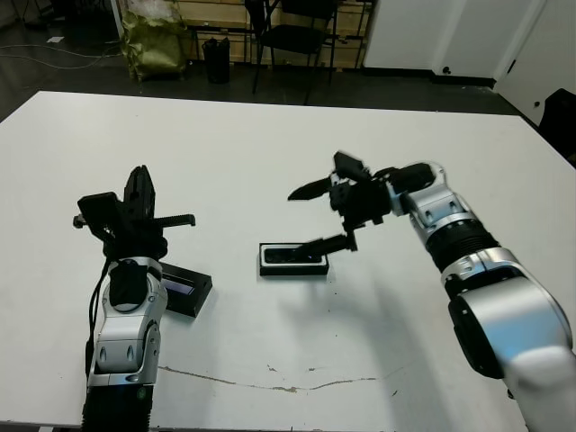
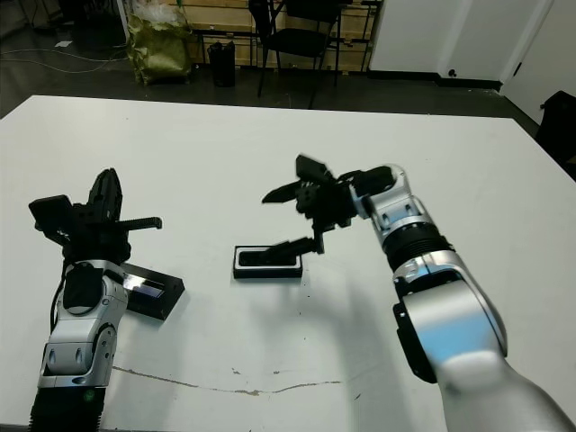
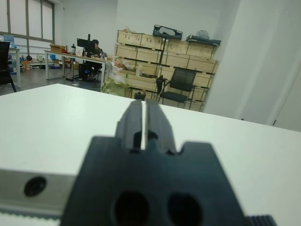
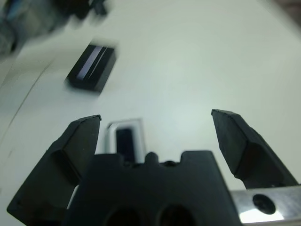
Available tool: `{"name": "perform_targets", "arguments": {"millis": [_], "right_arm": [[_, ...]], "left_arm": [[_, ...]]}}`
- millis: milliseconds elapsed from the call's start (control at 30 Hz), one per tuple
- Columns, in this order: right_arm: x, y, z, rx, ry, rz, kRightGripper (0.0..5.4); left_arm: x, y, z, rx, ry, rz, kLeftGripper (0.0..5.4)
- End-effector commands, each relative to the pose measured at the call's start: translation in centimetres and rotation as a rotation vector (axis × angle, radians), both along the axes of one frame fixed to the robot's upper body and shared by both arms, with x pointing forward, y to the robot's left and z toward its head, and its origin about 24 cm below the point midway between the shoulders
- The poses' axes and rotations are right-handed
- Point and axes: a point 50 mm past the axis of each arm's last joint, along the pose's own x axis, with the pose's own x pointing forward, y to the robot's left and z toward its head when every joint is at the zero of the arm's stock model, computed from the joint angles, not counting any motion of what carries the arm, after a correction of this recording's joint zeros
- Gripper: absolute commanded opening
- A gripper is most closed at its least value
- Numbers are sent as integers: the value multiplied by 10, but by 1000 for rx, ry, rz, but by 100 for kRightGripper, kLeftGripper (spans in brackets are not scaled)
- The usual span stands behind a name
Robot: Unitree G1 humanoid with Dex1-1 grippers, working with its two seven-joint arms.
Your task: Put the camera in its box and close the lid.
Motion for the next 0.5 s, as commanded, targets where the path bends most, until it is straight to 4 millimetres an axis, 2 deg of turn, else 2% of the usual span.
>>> {"name": "perform_targets", "arguments": {"millis": [33,133,233,500], "right_arm": [[3,-17,6,115,-37,-211,530],[1,-24,6,211,-85,-337,480],[-3,-32,1,214,-150,-429,410],[-24,-47,-15,229,-319,-535,224]], "left_arm": [[-1,1,-7,6,35,1,0],[0,0,-6,6,33,2,0],[0,0,-6,5,32,-1,0],[-2,4,-2,32,27,-19,0]]}}
